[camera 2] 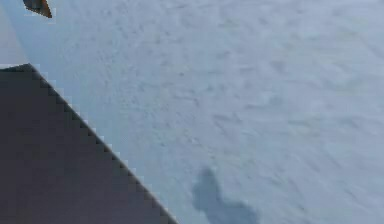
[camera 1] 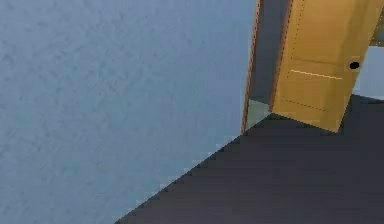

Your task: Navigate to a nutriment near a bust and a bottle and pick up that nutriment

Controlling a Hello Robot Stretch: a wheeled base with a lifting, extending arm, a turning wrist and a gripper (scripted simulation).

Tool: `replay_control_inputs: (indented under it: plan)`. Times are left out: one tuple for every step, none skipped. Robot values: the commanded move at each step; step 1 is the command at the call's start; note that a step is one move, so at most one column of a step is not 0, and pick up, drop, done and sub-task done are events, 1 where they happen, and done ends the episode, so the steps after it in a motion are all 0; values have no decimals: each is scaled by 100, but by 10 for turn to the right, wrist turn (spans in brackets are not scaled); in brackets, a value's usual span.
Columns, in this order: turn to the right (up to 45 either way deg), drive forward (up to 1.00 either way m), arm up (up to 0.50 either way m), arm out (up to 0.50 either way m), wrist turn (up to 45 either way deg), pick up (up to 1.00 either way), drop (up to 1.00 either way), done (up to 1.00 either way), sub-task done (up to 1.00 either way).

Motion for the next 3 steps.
replay_control_inputs:
  plan:
    - [240,0,0,0,0,0,0,0,0]
    - [0,100,0,0,0,0,0,0,0]
    - [0,100,0,0,0,0,0,0,0]
